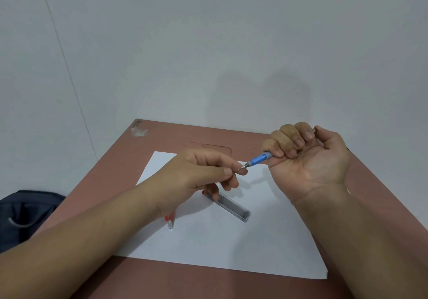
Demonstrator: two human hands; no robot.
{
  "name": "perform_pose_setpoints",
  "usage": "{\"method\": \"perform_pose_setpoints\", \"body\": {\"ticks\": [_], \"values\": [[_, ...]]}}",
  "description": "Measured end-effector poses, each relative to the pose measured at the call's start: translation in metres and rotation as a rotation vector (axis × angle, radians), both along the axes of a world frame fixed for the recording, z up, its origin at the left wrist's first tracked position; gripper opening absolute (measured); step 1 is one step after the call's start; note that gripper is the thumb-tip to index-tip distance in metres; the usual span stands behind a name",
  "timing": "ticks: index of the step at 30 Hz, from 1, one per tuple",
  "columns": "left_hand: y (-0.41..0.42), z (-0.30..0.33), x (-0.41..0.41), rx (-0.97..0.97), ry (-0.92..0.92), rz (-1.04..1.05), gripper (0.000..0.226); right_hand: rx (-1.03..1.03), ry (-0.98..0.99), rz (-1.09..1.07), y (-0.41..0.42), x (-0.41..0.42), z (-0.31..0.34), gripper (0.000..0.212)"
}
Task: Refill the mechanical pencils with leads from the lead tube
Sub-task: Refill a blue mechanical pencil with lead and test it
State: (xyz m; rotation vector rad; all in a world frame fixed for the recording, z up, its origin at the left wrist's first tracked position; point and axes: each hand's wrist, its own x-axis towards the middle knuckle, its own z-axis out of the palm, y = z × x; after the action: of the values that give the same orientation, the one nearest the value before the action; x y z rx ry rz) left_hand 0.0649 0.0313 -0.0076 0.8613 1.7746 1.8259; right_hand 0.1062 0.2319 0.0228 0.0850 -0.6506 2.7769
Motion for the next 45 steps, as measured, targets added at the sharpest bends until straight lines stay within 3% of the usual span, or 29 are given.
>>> {"method": "perform_pose_setpoints", "body": {"ticks": [9, 23, 27, 34, 45], "values": [[0.005, 0.000, 0.002, -0.013, 0.068, 0.067, 0.011, -0.009, -0.004, 0.009, -0.005, 0.001, 0.000, 0.020], [0.002, 0.002, -0.005, 0.041, 0.071, 0.200, 0.016, -0.007, 0.011, 0.027, -0.008, -0.002, -0.002, 0.030], [-0.005, 0.003, -0.013, 0.023, 0.098, 0.297, 0.017, 0.290, -0.195, -0.056, -0.010, -0.008, -0.002, 0.046], [-0.003, 0.000, -0.009, -0.203, 0.235, 0.317, 0.014, 0.839, -0.217, -0.103, -0.024, -0.002, -0.004, 0.019], [0.025, 0.028, 0.029, -0.358, 0.485, 0.214, 0.017, 1.266, -0.428, -0.220, 0.006, 0.025, 0.032, 0.010]]}}
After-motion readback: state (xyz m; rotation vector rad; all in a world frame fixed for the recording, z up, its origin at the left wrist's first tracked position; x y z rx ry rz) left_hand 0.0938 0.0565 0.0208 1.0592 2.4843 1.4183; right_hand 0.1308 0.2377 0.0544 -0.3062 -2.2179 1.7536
